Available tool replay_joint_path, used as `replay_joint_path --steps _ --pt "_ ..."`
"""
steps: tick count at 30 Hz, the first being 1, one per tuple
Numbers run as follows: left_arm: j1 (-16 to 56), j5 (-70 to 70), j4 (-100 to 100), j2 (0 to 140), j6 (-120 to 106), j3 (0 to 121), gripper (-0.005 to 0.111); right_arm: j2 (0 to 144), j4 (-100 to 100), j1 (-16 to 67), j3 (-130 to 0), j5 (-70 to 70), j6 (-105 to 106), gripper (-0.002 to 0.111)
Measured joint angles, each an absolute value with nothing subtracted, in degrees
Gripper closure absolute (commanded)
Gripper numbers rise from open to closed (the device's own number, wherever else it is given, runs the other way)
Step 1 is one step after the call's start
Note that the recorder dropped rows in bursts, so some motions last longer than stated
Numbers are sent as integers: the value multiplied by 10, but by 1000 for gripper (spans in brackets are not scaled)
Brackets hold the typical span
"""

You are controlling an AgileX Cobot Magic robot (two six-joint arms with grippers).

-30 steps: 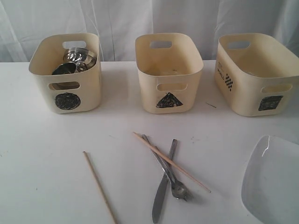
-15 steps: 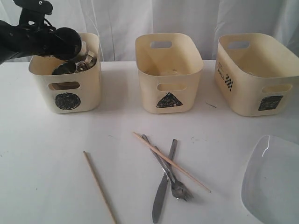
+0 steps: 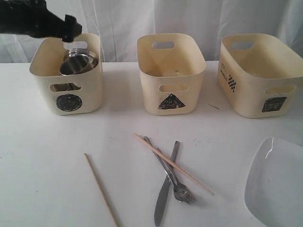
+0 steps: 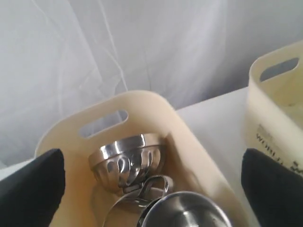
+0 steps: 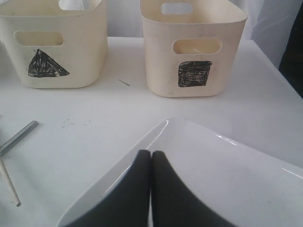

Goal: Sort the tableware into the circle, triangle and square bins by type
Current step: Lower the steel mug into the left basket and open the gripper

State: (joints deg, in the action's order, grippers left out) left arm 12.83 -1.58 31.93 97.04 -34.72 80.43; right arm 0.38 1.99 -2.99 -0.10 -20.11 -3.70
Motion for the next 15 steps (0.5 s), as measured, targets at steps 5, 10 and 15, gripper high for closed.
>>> replay_joint_path --steps 5,10,15 --pt "128 89 317 873 -347 804 2 4 20 -30 -1 -201 -37 108" --pt "128 365 286 804 -347 806 2 4 20 -30 -1 -201 -37 108" --pt "128 512 260 797 -317 761 2 4 20 -30 -1 -201 -37 108"
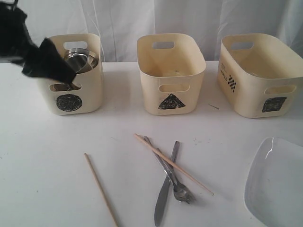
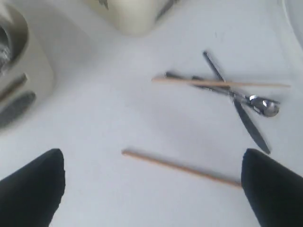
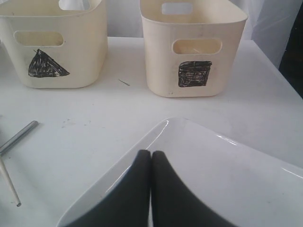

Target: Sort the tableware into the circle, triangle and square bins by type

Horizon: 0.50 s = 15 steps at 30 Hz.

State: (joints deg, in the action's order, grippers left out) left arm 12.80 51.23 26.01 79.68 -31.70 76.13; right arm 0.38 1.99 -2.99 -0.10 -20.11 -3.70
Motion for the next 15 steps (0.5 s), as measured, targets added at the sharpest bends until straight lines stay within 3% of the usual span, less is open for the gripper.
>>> replay_joint_path --steps 8,15 --pt "128 500 248 797 -70 592 2 4 20 -30 -1 -201 -37 108" --pt "128 411 320 797 -45 536 2 4 20 -30 -1 -201 -37 108"
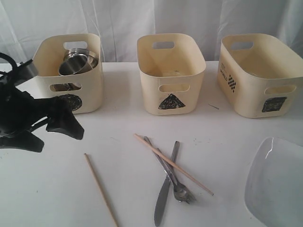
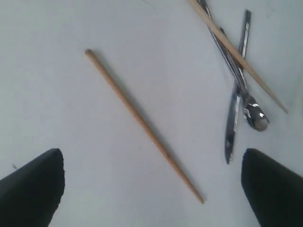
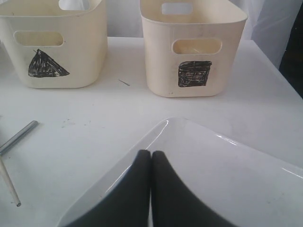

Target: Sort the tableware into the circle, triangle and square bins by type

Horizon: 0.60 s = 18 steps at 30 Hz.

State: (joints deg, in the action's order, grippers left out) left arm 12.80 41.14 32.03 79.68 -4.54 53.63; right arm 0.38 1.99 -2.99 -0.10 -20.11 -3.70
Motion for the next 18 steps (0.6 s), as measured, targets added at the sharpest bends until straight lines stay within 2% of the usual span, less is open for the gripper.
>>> replay_joint_path --steps 2,4,6,9,14,18 --pt "128 395 285 797 -40 530 6 4 20 -30 -1 -201 -37 108" --pt "128 404 233 797 -10 525 23 4 20 -30 -1 -201 -37 108" --pt "128 431 178 797 18 516 53 4 20 -30 -1 -201 -37 108" --pt "128 476 84 797 39 503 107 4 20 -30 -1 -201 -37 108" --pt "128 506 0 782 49 496 105 4 20 -30 -1 -201 -37 108" --pt "128 454 -13 714 55 496 107 4 20 -30 -1 -201 -37 108"
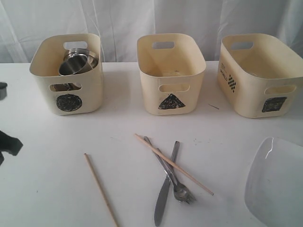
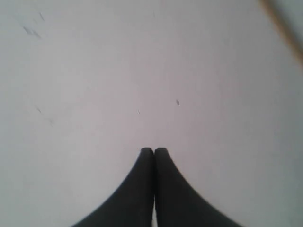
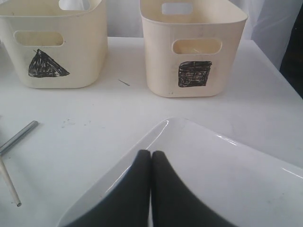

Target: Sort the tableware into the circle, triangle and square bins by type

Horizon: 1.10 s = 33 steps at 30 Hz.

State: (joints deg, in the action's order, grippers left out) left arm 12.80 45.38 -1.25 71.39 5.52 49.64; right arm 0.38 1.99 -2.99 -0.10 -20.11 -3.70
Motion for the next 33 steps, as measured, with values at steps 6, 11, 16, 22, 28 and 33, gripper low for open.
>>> replay_joint_path --steps 6,11,16,22,28,33 --pt "128 310 -130 538 54 496 107 4 20 -30 -1 -201 -37 108" --pt "128 214 -168 345 55 507 107 4 20 -30 -1 -201 -37 108" --pt "128 334 -120 239 -9 499 107 4 20 -30 -1 -201 -37 108" --pt "128 398 158 139 -191 412 107 4 20 -30 -1 -201 -37 108" --pt "128 402 236 105 -202 320 107 4 20 -30 -1 -201 -37 108" --pt "128 383 213 105 -202 297 107 4 20 -30 -1 -201 -37 108"
